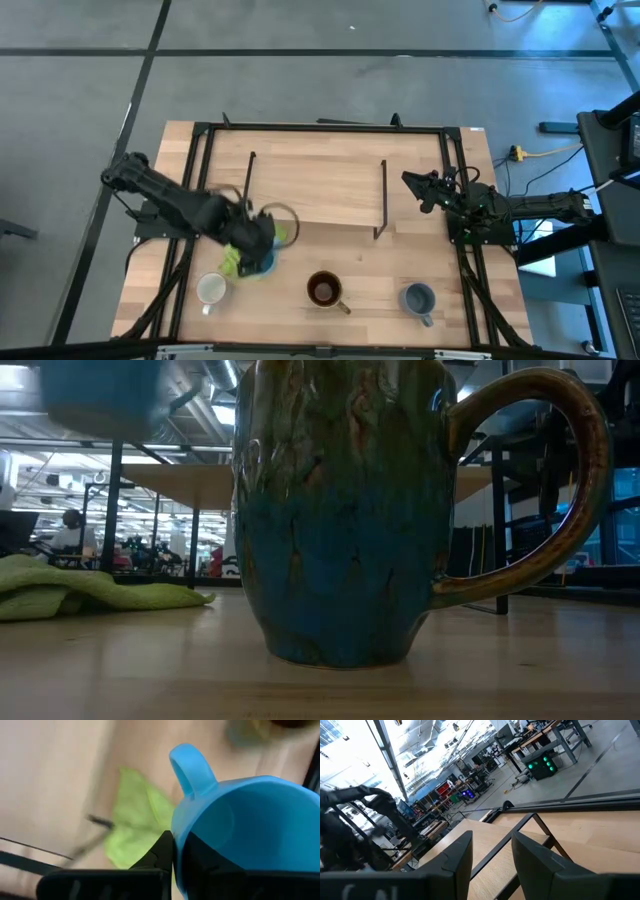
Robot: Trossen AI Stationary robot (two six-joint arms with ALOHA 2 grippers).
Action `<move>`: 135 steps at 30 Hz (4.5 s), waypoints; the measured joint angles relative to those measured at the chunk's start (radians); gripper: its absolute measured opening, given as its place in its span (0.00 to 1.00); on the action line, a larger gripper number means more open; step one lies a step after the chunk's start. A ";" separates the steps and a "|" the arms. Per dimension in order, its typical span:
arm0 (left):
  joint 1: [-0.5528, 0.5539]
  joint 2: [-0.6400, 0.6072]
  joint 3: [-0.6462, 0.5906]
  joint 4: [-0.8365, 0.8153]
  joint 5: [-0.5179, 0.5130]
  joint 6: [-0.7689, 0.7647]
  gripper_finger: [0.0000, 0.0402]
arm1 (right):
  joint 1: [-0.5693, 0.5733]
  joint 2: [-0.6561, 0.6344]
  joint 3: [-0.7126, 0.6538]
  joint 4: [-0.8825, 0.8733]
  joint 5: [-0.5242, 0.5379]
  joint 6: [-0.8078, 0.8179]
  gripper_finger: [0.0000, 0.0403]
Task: Stack small to large cups/mugs on shelf
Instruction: Put the blue mug on the shelf
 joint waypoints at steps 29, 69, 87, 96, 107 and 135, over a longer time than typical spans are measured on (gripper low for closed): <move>0.651 0.174 0.385 -0.173 0.052 0.454 0.04 | 0.000 0.000 0.000 0.000 0.000 0.000 0.34; 0.686 0.283 0.382 -0.150 0.130 0.536 0.04 | 0.000 0.000 0.000 -0.010 -0.007 0.000 0.34; 0.678 0.283 0.382 -0.134 0.128 0.523 0.10 | 0.000 0.000 0.000 -0.010 -0.007 0.000 0.34; 0.649 0.256 0.383 -0.142 0.125 0.492 0.11 | 0.000 0.000 0.000 -0.011 -0.008 0.000 0.34; 0.672 0.247 0.384 -0.144 0.112 0.501 0.13 | 0.000 0.000 0.000 -0.011 -0.008 0.000 0.34; 0.701 0.281 0.382 -0.080 0.145 0.544 0.08 | 0.000 0.000 0.000 -0.011 -0.008 0.000 0.34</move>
